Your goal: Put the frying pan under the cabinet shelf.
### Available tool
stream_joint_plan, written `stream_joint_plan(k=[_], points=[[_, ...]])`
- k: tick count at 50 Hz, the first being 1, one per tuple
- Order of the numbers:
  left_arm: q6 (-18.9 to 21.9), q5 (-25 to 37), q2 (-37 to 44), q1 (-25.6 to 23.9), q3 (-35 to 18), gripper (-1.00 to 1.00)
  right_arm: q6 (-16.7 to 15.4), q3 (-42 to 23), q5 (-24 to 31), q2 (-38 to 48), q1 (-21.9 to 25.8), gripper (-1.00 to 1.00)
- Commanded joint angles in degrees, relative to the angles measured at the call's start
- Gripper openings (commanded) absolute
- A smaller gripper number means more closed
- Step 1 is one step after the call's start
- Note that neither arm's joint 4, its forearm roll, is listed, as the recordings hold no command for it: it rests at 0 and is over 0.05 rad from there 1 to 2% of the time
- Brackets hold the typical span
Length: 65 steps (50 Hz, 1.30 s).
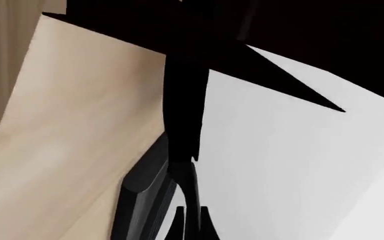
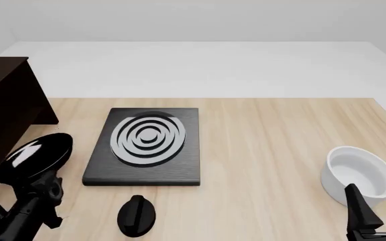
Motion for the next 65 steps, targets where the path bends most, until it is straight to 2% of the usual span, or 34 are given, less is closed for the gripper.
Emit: stream_joint_plan(k=[1,7,13,14,16,17,22,23,29,30,32,35,36,37,38,43,46,47,53,56,62,65], points=[[1.87,-0.45,3.92,5.06,0.14,-1.0,-0.02,0.0,-0.01,0.03,-0.01,1.0],[2.83,-0.45,3.26,6.58,0.14,-1.0,0.0,0.0,0.0,-0.01,0.0,1.0],[3.84,-0.45,6.37,8.45,0.14,-1.0,0.03,0.0,-0.01,0.02,0.0,1.0],[6.63,-0.45,7.48,9.89,0.14,-1.0,0.0,0.0,0.01,-0.02,-0.02,1.0],[6.63,-0.45,7.48,9.89,0.14,-1.0,0.0,0.0,0.01,-0.02,-0.02,1.0],[7.54,-0.45,7.08,11.41,0.14,-1.0,0.0,0.0,0.01,-0.02,-0.02,1.0],[6.83,-0.45,9.35,12.67,0.12,-1.0,0.02,0.0,-0.01,0.04,0.02,1.0],[9.13,-0.45,8.06,14.11,0.09,-1.0,0.02,0.0,-0.02,0.04,0.01,1.0],[8.3,-0.45,8.64,14.43,-0.24,-1.0,0.0,0.0,0.0,0.01,0.0,1.0],[9.46,-0.45,11.79,15.33,-2.08,-1.0,0.0,0.0,-0.01,0.01,0.02,1.0],[10.83,-0.45,12.71,16.26,-3.54,-1.0,-0.01,0.0,0.0,-0.01,0.02,1.0],[10.3,-0.45,14.25,16.11,-5.13,-1.0,0.01,0.0,-0.01,0.02,0.01,1.0],[9.42,-0.45,18.3,16.0,-7.28,-1.0,0.02,0.0,-0.01,0.02,0.04,1.0],[9.42,-0.45,18.38,16.01,-7.36,-1.0,0.02,0.0,-0.01,0.02,0.04,1.0],[12.81,-0.45,17.42,17.97,-8.12,-1.0,0.0,0.0,-0.01,0.03,-0.01,1.0],[11.18,-0.45,19.77,18.0,-10.27,-1.0,0.0,0.0,0.01,-0.03,0.02,1.0],[11.51,-0.45,21.29,18.27,-11.11,-1.0,0.0,0.0,0.01,-0.02,-0.02,1.0],[13.17,-0.45,20.96,19.43,-11.51,-1.0,-0.02,0.0,0.0,0.0,0.0,1.0],[11.95,-0.45,22.57,18.29,-12.63,-1.0,0.01,0.0,0.0,-0.01,-0.01,1.0],[14.01,-0.45,23.58,19.62,-13.65,-1.0,-0.01,0.0,0.0,-0.02,0.02,1.0],[13.77,-0.45,26.98,18.7,-16.27,-1.0,0.01,0.0,-0.01,0.02,0.04,1.0],[16.09,-0.45,27.83,18.26,-17.77,-1.0,0.02,0.0,0.0,0.0,0.0,1.0]])
